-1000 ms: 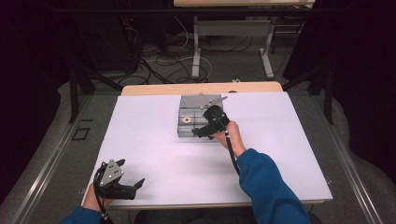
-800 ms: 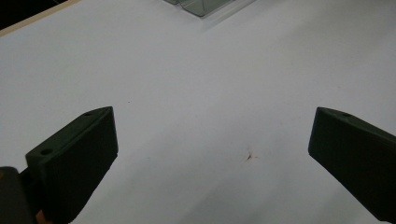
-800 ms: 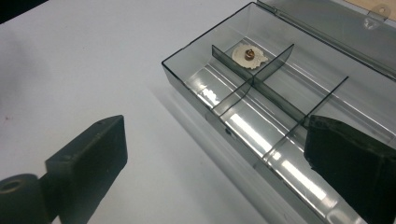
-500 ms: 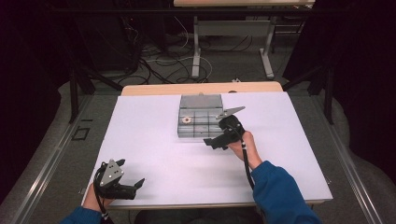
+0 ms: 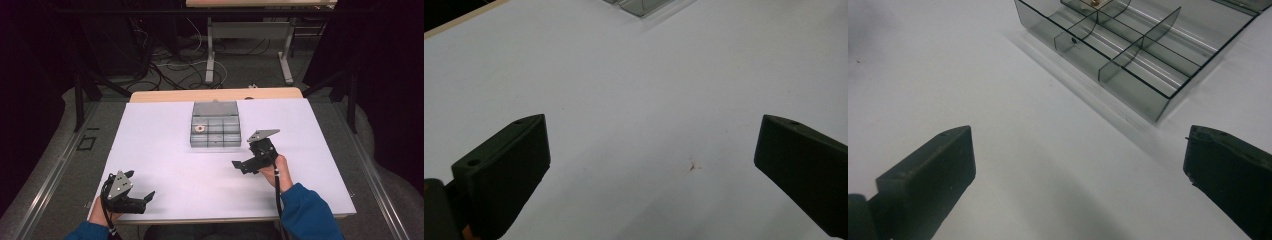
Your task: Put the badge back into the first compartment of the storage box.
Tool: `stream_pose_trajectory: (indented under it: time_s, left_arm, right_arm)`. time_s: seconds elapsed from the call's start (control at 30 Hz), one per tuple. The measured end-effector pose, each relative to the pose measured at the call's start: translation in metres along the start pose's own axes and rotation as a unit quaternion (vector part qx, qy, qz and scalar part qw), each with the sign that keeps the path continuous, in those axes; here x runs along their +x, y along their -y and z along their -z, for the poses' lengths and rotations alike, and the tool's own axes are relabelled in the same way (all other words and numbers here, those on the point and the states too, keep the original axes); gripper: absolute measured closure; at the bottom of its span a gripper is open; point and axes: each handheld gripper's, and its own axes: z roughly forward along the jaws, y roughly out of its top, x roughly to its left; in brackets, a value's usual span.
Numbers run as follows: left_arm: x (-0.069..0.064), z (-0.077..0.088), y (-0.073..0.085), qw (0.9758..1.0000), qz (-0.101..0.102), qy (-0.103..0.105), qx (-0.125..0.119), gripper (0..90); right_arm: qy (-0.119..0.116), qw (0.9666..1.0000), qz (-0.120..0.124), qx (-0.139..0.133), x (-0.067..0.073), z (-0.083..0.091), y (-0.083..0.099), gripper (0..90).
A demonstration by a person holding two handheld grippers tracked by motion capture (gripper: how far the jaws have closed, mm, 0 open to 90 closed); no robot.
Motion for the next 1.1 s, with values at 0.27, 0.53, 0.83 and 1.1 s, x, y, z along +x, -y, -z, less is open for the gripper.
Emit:
stream_pose_trajectory:
  time_s: [0.27, 0.53, 0.83, 1.1]
  left_arm:
    - [0.000, 0.000, 0.000, 1.0000, 0.001, 0.001, 0.000, 1.5]
    - [0.000, 0.000, 0.000, 1.0000, 0.001, 0.004, 0.000, 1.6]
    - [0.000, -0.001, 0.000, 1.0000, 0.002, 0.004, 0.000, 1.6]
    - [0.000, -0.001, 0.000, 1.0000, 0.001, 0.004, 0.001, 1.6]
  right_arm:
    - [0.011, 0.9997, -0.005, -0.021, 0.000, 0.018, 0.016, 0.0]
    - [0.016, 0.9996, -0.003, -0.022, 0.001, 0.030, 0.028, 0.0]
    - [0.023, 0.9994, -0.007, -0.025, 0.001, 0.043, 0.042, 0.0]
    - [0.038, 0.9990, 0.003, -0.024, 0.005, 0.055, 0.055, 0.0]
